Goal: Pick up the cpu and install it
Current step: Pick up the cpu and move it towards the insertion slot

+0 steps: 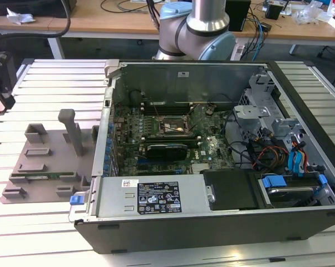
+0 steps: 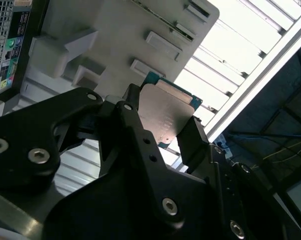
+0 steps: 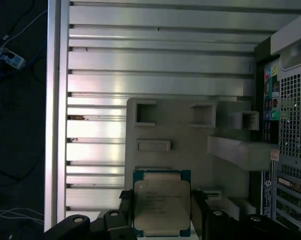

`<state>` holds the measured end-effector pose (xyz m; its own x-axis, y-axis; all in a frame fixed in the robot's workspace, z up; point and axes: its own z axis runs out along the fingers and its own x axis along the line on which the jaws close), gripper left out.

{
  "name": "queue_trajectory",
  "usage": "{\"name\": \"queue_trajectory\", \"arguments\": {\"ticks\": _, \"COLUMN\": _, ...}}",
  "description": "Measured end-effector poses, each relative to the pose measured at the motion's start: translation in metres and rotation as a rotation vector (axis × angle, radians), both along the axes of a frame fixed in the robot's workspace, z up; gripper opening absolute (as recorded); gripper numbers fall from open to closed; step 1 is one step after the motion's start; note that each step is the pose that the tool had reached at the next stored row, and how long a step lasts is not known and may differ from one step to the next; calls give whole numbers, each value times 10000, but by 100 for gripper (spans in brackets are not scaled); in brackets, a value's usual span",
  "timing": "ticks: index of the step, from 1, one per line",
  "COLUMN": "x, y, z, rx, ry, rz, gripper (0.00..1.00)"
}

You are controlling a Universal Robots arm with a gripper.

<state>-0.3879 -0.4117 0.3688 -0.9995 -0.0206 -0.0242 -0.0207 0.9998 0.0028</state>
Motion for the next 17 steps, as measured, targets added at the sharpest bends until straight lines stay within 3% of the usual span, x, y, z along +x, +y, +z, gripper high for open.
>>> {"name": "queue_trajectory", "arguments": {"ticks": 5, "x": 0, "y": 0, "z": 147, "rx": -4, "ry": -1, "rz": 1, "gripper": 55}}
{"name": "queue_trajectory", "arguments": {"ticks": 17, "x": 0, "y": 2, "z": 399, "rx": -15, "ry": -1, "rz": 1, "gripper": 55}}
